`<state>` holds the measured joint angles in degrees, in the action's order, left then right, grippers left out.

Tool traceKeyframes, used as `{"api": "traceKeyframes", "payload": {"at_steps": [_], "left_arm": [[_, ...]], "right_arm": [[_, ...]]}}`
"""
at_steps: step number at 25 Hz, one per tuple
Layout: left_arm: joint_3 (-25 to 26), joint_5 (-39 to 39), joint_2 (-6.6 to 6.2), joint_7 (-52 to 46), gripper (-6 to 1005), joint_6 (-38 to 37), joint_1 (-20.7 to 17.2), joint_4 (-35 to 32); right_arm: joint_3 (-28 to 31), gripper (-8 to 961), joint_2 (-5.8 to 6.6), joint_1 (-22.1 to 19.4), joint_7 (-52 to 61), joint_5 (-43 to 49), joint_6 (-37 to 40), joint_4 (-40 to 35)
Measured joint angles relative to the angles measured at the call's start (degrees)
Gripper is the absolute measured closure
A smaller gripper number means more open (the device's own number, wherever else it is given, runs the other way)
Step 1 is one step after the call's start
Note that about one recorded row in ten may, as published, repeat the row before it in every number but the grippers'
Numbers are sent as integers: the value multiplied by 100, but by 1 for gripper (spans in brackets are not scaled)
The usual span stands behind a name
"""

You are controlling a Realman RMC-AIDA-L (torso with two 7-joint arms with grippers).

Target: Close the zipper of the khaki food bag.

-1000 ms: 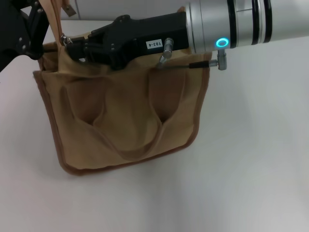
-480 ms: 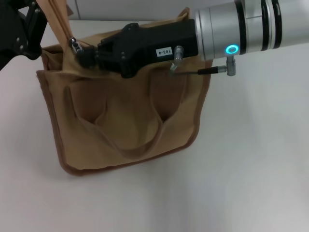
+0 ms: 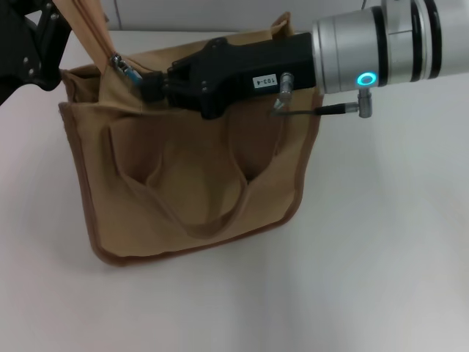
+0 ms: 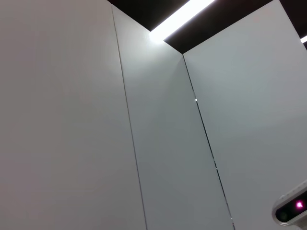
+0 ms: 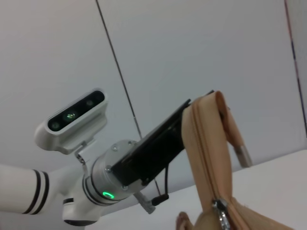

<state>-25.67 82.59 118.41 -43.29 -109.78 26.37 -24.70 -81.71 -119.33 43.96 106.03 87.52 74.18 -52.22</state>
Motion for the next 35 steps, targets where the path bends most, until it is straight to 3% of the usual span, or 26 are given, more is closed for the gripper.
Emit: {"api": "traceKeyframes", "payload": {"at_steps": [11, 22, 26, 32, 35], "left_arm": [[29, -136, 14, 26, 975, 145, -104, 58], [-16, -150, 16, 31, 975, -40, -71, 151], [-29, -150, 15, 31, 975, -84, -65, 158], [-44, -150, 15, 31, 975, -90, -50, 158], [-48, -144, 15, 25, 974, -99, -45, 159]], "right_arm": [[295, 953, 7, -168, -30, 109, 134, -44], [190, 844, -39, 96, -233, -224, -91, 131], [-94, 805, -45, 232, -307, -394, -314, 186], [-250, 662, -47, 281, -332, -538, -415, 185], [-312, 663, -47, 327, -330, -546, -476, 220]]}}
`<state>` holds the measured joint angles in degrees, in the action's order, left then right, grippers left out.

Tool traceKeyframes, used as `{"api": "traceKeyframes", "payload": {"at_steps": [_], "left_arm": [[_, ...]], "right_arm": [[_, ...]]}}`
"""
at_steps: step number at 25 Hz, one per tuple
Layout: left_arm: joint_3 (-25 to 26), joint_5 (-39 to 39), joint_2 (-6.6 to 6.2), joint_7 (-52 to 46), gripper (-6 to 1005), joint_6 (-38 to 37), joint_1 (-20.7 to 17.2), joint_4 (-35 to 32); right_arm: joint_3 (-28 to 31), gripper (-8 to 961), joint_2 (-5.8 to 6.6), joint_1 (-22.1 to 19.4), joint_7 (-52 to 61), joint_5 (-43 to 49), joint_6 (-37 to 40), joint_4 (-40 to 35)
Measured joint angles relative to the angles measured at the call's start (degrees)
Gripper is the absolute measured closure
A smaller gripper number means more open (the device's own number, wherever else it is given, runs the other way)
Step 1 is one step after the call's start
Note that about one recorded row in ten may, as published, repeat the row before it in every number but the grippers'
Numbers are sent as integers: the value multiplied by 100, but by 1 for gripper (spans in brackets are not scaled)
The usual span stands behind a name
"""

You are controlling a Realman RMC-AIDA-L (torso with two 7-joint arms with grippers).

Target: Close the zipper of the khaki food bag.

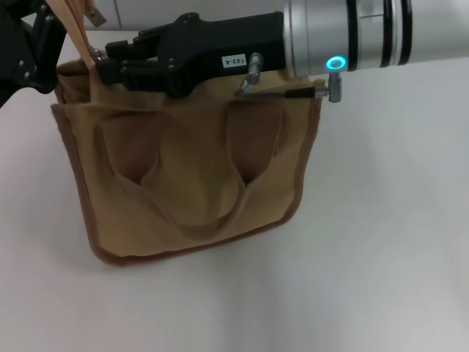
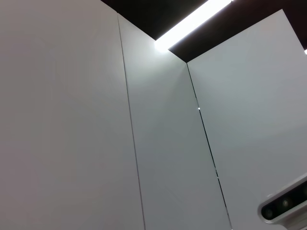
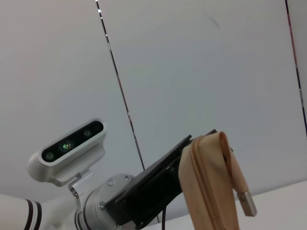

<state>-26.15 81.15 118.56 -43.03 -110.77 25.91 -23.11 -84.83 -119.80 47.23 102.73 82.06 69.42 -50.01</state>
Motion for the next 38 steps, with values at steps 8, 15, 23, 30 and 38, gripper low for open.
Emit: {"api": "traceKeyframes", "payload": {"at_steps": [8, 15, 23, 30, 38], "left_arm": [[-76, 14, 5, 5, 974, -14, 15, 8], [-45, 8, 0, -5, 974, -22, 19, 8], [-23, -1, -1, 4, 974, 9, -13, 8], [74, -6, -9, 6, 974, 57, -62, 9], [160, -18, -9, 21, 974, 82, -126, 8]], "right_arm": [[-209, 739, 1, 49, 15, -11, -167, 15], [-165, 819, 11, 4, 51, 13, -120, -16], [-152, 843, 26, -120, 54, 41, -103, -86], [-137, 852, 43, -258, 138, 194, -41, -192], [-80, 875, 44, -416, 154, 229, -15, -245]]}}
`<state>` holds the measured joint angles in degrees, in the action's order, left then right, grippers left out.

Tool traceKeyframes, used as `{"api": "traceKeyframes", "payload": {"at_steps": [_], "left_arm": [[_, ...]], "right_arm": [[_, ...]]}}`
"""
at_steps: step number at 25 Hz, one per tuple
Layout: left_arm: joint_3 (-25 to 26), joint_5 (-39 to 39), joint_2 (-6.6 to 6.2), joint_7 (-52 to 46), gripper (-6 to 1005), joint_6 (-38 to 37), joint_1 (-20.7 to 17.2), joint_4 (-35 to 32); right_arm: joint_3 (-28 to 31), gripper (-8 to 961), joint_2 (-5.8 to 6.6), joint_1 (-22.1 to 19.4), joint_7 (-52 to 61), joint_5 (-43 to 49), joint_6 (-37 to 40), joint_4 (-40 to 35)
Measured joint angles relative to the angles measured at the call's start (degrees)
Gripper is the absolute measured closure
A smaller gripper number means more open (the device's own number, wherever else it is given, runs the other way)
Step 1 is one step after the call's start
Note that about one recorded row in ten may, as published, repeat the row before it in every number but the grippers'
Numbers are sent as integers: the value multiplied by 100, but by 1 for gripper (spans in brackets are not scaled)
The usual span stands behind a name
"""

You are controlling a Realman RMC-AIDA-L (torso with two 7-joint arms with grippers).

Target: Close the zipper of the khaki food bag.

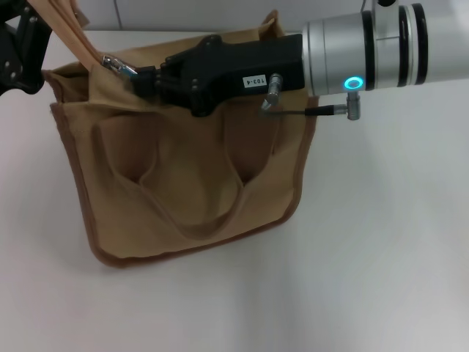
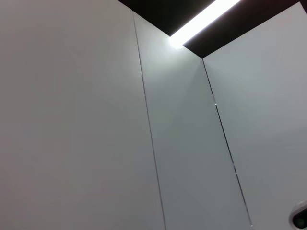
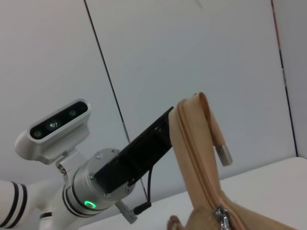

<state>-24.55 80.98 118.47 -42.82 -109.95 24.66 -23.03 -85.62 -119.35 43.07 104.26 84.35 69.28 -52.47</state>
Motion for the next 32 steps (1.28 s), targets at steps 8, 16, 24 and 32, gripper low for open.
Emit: {"api": "traceKeyframes", "payload": {"at_steps": [8, 16, 24, 32], "left_arm": [[58, -1, -4, 64, 974, 50, -49, 71], [65, -1, 2, 64, 973, 73, -49, 79], [109, -2, -8, 128, 973, 206, -50, 145], [178, -1, -10, 159, 973, 248, -71, 150]], "right_arm": [[283, 945, 8, -198, 24, 206, 209, -90], [707, 946, 9, -400, 44, 401, 416, -160], [1192, 947, 8, -724, 145, 780, 560, -376], [1684, 936, 9, -969, 18, 742, 911, -493]]}}
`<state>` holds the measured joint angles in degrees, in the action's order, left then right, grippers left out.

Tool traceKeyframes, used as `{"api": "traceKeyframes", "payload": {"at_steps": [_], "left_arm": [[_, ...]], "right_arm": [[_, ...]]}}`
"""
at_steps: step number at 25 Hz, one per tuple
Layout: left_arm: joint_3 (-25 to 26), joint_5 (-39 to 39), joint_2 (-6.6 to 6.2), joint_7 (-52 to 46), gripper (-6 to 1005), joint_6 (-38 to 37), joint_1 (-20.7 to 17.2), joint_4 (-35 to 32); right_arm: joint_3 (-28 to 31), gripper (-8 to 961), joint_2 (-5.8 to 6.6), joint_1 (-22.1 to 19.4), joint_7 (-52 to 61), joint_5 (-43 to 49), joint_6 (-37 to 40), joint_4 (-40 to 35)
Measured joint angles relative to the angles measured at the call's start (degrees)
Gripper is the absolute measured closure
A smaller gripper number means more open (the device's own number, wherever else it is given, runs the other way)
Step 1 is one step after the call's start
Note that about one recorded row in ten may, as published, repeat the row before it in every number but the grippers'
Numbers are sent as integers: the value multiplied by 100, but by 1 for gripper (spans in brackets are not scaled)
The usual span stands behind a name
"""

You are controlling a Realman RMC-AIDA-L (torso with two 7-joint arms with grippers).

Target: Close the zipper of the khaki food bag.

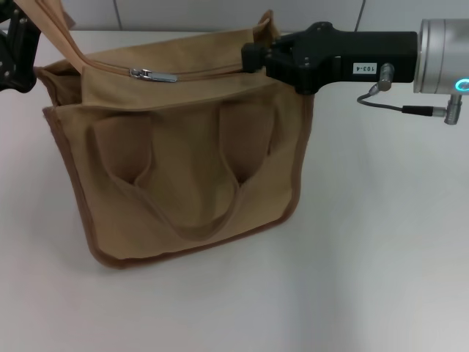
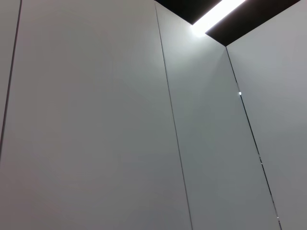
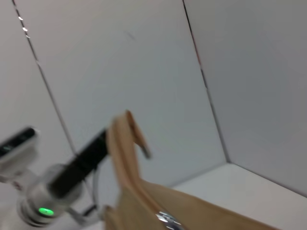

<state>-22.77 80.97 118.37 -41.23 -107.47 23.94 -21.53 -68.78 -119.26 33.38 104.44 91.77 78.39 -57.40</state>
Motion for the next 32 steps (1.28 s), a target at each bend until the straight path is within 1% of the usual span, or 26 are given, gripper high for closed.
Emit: {"api": "traceKeyframes", "payload": {"at_steps": [1, 3, 6, 7, 9, 10, 11, 13, 16, 19, 23, 26, 32], "left_arm": [[1, 1, 0, -3, 973, -17, 0, 0], [1, 4, 4, -28, 973, -94, 9, 0], [-34, 7, 13, -50, 973, -236, 45, 0], [-36, 8, 15, -51, 973, -264, 49, 0], [-42, 8, 19, -52, 973, -343, 54, 10], [-42, 8, 19, -52, 973, -343, 54, 10], [-42, 8, 19, -52, 973, -360, 53, 16], [-44, 8, 19, -53, 973, -423, 53, 45], [-44, 8, 16, -54, 973, -448, 53, 62], [-44, 8, 14, -56, 973, -451, 59, 62], [-44, 8, 10, -57, 973, -449, 76, 62], [-44, 8, 3, -52, 973, -429, 92, 61], [-44, 8, 2, -57, 973, -425, 107, 61]], "right_arm": [[4, 930, -1, 65, -47, -84, 190, 14], [-13, 919, -1, 107, -50, -94, 223, 28], [-216, 901, -9, 602, -100, -57, 137, 410], [-219, 895, -9, 707, -128, -57, 86, 524], [-249, 848, -9, 857, -185, -57, 11, 677], [-249, 824, -9, 857, -185, -57, 11, 677], [-355, 800, -10, 995, -214, -55, -115, 797], [-414, 753, -10, 1044, -219, -51, -182, 824], [-716, 691, -13, 1161, -221, -42, -492, 863], [-813, 635, -20, 1221, -217, -41, -545, 912], [-901, 638, -26, 1277, -154, -69, -486, 933], [-936, 640, -27, 1221, -16, -91, -334, 788], [-886, 644, -11, 1203, 214, -65, -221, 741]]}}
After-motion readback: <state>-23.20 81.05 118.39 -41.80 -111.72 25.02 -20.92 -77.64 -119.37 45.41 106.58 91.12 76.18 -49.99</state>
